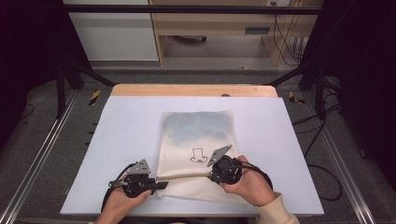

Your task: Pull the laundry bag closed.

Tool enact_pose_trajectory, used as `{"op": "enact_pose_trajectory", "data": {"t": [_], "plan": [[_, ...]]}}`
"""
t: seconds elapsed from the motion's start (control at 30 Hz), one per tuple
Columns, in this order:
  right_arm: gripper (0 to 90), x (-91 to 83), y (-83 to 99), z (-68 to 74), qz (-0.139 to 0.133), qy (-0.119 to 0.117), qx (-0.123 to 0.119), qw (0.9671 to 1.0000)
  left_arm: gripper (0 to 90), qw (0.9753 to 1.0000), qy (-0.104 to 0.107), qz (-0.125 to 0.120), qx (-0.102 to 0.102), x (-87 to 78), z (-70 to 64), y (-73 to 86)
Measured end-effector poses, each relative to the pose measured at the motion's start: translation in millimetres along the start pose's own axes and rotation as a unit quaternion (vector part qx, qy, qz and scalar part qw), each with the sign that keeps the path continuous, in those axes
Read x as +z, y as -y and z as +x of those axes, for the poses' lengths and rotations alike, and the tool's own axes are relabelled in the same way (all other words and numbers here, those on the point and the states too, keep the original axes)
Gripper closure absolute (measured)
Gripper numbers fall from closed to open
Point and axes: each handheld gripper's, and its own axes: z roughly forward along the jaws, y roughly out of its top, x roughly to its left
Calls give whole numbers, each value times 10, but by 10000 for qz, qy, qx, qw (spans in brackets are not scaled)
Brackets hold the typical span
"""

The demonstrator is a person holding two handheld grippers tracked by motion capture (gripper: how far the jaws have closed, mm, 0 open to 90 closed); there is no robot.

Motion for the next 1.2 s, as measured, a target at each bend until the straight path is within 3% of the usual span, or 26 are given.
{"op": "enact_pose_trajectory", "data": {"t": [1.2], "plan": [[819, -139, 255, -68, -72, 114, 269, 9995, 827, 10000, -31, -15, 21, -8, 6, -5]]}}
